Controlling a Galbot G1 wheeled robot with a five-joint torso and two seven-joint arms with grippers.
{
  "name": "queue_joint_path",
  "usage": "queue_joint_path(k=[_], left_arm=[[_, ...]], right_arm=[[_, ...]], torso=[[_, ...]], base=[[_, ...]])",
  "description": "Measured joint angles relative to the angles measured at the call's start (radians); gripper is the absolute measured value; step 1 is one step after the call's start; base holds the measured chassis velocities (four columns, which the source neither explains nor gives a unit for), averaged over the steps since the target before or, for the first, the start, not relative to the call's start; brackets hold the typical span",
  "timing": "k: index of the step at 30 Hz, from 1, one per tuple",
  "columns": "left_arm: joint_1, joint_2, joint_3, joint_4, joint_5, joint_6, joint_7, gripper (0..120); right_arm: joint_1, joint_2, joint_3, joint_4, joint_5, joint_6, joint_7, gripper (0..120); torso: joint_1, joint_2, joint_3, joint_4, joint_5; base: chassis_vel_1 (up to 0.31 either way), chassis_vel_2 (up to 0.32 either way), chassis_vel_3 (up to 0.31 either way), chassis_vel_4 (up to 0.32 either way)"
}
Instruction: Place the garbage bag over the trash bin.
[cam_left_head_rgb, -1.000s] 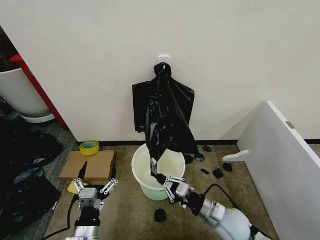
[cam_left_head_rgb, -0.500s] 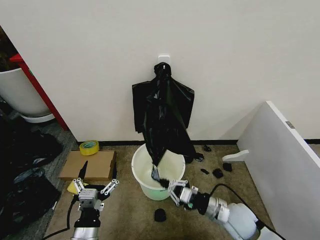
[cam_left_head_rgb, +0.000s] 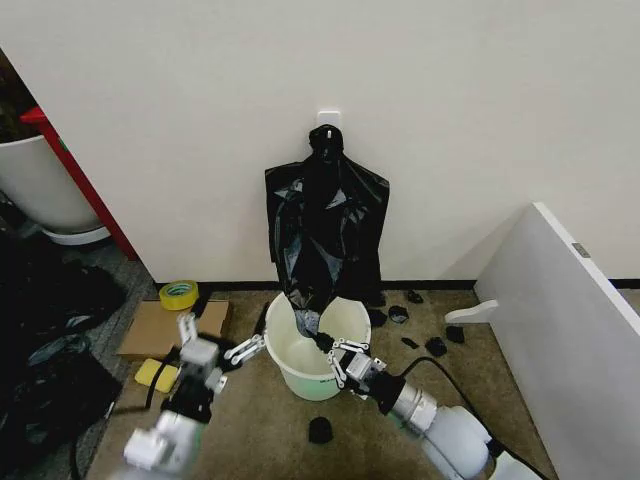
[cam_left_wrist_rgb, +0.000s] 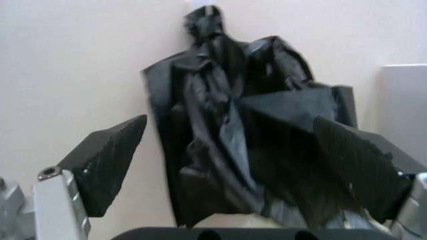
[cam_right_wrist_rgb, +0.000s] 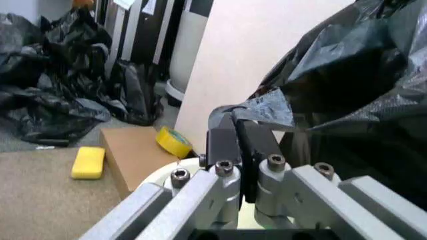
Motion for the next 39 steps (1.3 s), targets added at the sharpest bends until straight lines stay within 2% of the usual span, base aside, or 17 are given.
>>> queue_joint_path(k=[2,3,5,7,9,11,13,14,15,16,19,25,30,34,36,37,39], left_arm=[[-0.045,0.079,0.000,0.007,-0.074,0.046,-0.010,99],[-0.081,0.132,-0.001,0.015,-0.134,0.076,-0.019,99],[-0.153,0.195,0.017,0.033,-0.196,0.105,-0.027,99],[-0.177,0.214,0.027,0.039,-0.212,0.115,-0.030,99],[-0.314,0.291,0.109,0.062,-0.283,0.167,-0.045,99],[-0.430,0.320,0.202,0.084,-0.318,0.200,-0.060,98],[-0.470,0.323,0.236,0.092,-0.327,0.208,-0.064,98],[-0.554,0.323,0.309,0.109,-0.346,0.227,-0.074,98],[-0.577,0.321,0.330,0.114,-0.352,0.234,-0.077,98],[-0.654,0.309,0.400,0.136,-0.368,0.260,-0.091,98],[-0.776,0.285,0.503,0.179,-0.379,0.316,-0.114,98],[-0.853,0.272,0.575,0.204,-0.386,0.374,-0.122,97],[-0.913,0.250,0.644,0.231,-0.393,0.380,-0.122,92],[-0.962,0.221,0.693,0.258,-0.402,0.381,-0.135,74],[-0.967,0.213,0.697,0.262,-0.403,0.385,-0.143,71],[-0.980,0.189,0.703,0.275,-0.414,0.400,-0.172,60],[-0.986,0.183,0.711,0.278,-0.422,0.411,-0.186,53]], right_arm=[[0.015,0.008,-0.020,-0.011,-0.009,0.000,0.000,0],[0.036,0.016,-0.038,-0.022,-0.013,-0.001,0.000,0],[0.035,0.023,-0.041,-0.031,-0.018,0.001,0.000,0],[0.033,0.025,-0.039,-0.034,-0.019,0.003,0.000,0],[0.023,0.031,-0.027,-0.044,-0.025,0.018,0.000,0],[0.019,0.034,-0.017,-0.048,-0.026,0.025,0.000,0],[0.019,0.034,-0.014,-0.048,-0.026,0.026,0.000,0],[0.017,0.035,-0.008,-0.048,-0.026,0.027,0.002,0],[0.016,0.036,-0.006,-0.048,-0.026,0.027,0.003,0],[0.015,0.036,0.000,-0.048,-0.025,0.029,0.005,0],[0.009,0.033,0.012,-0.046,-0.020,0.031,0.008,0],[0.001,0.038,0.025,-0.041,-0.017,0.032,0.012,0],[-0.005,0.041,0.034,-0.037,-0.013,0.033,0.016,0],[-0.013,0.040,0.045,-0.032,-0.010,0.035,0.016,0],[-0.015,0.040,0.048,-0.031,-0.009,0.037,0.017,0],[-0.020,0.040,0.059,-0.030,-0.007,0.042,0.018,0],[-0.019,0.041,0.065,-0.031,-0.006,0.048,0.021,0]], torso=[[0.000,0.000,0.000,-0.0004,0.0001],[0.000,0.000,0.000,0.0016,0.0006],[0.000,0.000,0.000,0.0016,-0.0001],[0.000,0.000,0.000,0.0016,-0.0002],[0.000,0.000,0.000,0.0007,0.0005],[0.000,0.000,0.000,0.0007,0.0006],[0.000,0.000,0.000,0.0008,0.0007],[0.000,0.000,0.000,0.0009,0.0005],[0.000,0.000,0.000,0.0008,0.0005],[0.000,0.000,0.000,0.0009,0.0006],[0.000,0.000,0.000,0.0007,0.0009],[0.000,0.000,0.000,0.0011,0.0008],[0.000,0.000,0.000,0.0010,0.0008],[0.000,0.000,0.000,0.0010,0.0008],[0.000,0.000,0.000,0.0009,0.0008],[0.000,0.000,0.000,0.0009,0.0006],[0.000,0.000,0.000,0.0009,0.0007]], base=[[0.000,0.000,0.000,0.000],[0.000,0.000,0.000,0.000],[0.000,0.000,0.000,0.000],[0.000,0.000,0.000,0.000],[0.000,0.000,0.000,0.000],[0.000,0.000,0.000,0.000],[0.000,0.000,0.000,0.000],[0.000,0.000,0.000,0.000],[0.000,0.000,0.000,0.000],[0.000,0.000,0.000,0.000],[0.000,0.000,0.000,0.000],[0.000,0.000,0.000,0.000],[0.000,0.000,0.000,0.000],[0.000,0.000,0.000,0.000],[0.000,0.000,0.000,0.000],[0.000,0.000,0.000,0.000],[0.000,0.000,0.000,0.000]])
